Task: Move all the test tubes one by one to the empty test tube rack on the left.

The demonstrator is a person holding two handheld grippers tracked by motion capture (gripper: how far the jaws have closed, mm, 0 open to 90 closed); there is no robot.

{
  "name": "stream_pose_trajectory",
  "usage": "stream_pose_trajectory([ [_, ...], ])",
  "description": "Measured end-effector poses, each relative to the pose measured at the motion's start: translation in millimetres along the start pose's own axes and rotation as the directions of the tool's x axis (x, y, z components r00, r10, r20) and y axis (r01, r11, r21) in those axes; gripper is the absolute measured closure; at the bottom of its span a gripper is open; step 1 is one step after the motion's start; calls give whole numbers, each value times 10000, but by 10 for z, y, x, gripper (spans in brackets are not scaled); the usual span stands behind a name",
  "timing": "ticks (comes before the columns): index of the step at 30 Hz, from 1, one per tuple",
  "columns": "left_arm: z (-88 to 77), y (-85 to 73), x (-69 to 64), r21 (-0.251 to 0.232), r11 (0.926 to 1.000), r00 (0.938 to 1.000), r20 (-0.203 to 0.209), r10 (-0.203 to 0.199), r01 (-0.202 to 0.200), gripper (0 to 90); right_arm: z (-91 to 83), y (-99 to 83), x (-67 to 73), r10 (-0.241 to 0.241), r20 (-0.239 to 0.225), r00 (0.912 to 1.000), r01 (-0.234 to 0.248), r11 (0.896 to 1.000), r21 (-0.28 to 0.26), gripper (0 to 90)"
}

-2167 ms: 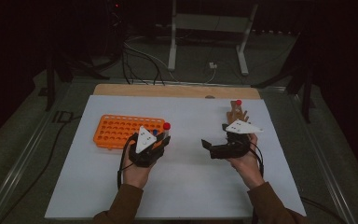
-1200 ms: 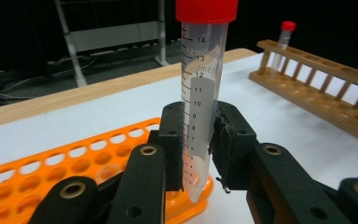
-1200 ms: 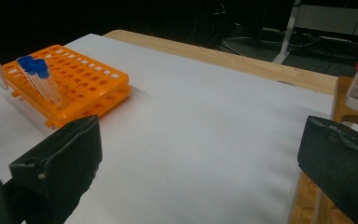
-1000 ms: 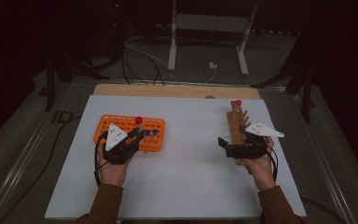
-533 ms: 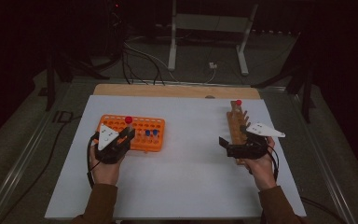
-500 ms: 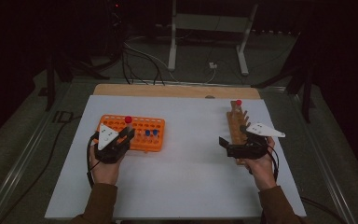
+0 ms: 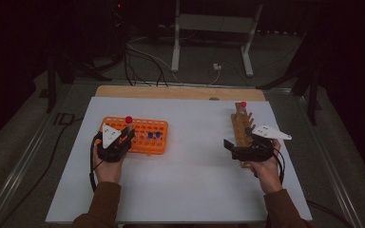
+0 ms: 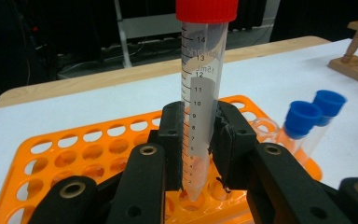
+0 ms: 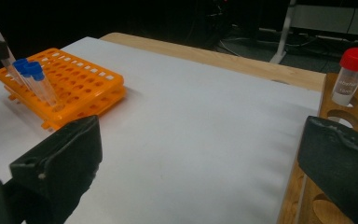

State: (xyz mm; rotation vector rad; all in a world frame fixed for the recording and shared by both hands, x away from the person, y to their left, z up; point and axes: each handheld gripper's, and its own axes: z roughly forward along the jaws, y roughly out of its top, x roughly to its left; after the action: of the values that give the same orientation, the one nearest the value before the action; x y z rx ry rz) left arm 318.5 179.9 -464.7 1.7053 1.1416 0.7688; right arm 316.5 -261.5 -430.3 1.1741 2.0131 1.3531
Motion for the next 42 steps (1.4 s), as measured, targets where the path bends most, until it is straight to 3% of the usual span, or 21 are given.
stream_pose_trajectory([
  [9,86,-167,12,645,9979,10000,29,80,-82,744,-6,-3,-8,29,-15,10000,-29,10000,-1,3],
  [19,170,-261,4,1533,9876,9994,89,340,-350,745,1,-1,-13,25,23,10000,-25,10000,15,4],
  [33,181,-270,20,1751,9842,9996,196,225,-256,742,-9,19,-50,-27,118,9999,27,10000,15,4],
  [42,67,-258,62,1568,9875,9998,73,-177,164,616,-21,95,-91,-138,319,9994,138,9999,2,4],
])
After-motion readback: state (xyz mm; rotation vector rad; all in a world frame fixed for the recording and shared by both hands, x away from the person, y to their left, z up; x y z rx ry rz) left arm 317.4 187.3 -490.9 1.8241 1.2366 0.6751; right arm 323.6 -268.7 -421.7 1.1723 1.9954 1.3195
